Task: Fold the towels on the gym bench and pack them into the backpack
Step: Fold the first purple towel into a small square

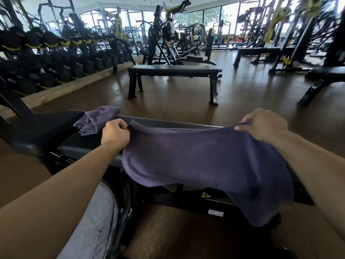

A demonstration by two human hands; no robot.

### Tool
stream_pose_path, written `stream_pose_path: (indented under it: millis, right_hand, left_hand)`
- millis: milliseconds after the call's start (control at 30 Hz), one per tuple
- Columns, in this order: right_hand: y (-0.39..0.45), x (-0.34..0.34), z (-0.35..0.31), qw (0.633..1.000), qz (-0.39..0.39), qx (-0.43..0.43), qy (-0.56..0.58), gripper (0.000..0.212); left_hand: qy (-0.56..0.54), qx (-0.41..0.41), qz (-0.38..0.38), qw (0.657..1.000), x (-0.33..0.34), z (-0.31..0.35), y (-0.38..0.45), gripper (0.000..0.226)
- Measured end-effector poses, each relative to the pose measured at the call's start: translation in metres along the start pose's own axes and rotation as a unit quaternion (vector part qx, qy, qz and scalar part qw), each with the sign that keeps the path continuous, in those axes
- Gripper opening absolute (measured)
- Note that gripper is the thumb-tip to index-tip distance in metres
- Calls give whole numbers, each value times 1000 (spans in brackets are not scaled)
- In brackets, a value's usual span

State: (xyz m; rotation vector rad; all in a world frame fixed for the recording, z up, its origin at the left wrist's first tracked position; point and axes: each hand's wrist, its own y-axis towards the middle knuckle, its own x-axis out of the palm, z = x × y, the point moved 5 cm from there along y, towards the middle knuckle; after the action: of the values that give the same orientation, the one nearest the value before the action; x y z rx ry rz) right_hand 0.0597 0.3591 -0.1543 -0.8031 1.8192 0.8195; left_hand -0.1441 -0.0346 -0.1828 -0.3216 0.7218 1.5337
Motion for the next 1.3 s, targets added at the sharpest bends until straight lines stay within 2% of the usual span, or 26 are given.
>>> stream_pose_path:
  millis: [133, 233, 333, 467, 533, 600, 667, 733, 800, 867, 1000, 1067, 1200, 1267, 1300]
  right_hand:
    - [18, 20, 1, 996, 18, -33, -87, 21]
    - [39, 39, 12, 997, -12, -24, -73, 25]
    - [54, 61, 24, 996, -52, -13, -72, 33]
    - [73, 81, 34, 997, -46, -13, -55, 35]
    - [79, 87, 35, 999, -26, -10, -45, 36]
    - [82, 90, 37, 999, -5, -5, -38, 38]
    - [86, 89, 37, 999, 4, -12, -44, 40]
    - [89, 88, 33, 997, -4, -33, -66, 42]
    - [92, 86, 30, 994, -18, -48, -99, 45]
    - [95, 85, 34, 990, -39, -61, -120, 50]
    - [96, 71, 51, 993, -93, -52, -44, 59]
    - [96, 61, 62, 991, -134, -27, -1, 52]
    - [88, 25, 100, 961, -266, 38, -70, 38]
    - [86, 7, 130, 958, -264, 78, -76, 35]
    - [87, 0, 146, 964, -236, 100, -69, 33]
  left_hand:
    - [80, -8, -5, 997, 25, 4, 19, 21]
    - [127, -12, 6, 992, 40, 12, 35, 17]
    - [91, -33, 0, 995, 54, 11, 51, 21]
    - [38, -52, 26, 998, 75, 3, 66, 21]
    - [24, -36, 58, 997, 83, 0, 69, 17]
    - [10, 6, 61, 998, 92, 0, 71, 23]
    - [27, 54, 12, 998, 101, 3, 75, 24]
    - [86, 93, -74, 989, 112, 8, 76, 16]
    - [191, 113, -165, 961, 123, 9, 75, 40]
    - [260, 127, -214, 933, 131, 9, 77, 59]
    - [299, 119, -251, 913, 138, 2, 89, 64]
    - [303, 114, -256, 911, 139, 0, 90, 63]
    - [315, 112, -257, 907, 141, -2, 90, 63]
    - [321, 107, -256, 906, 142, -5, 92, 64]
    - [324, 107, -254, 905, 142, -5, 92, 64]
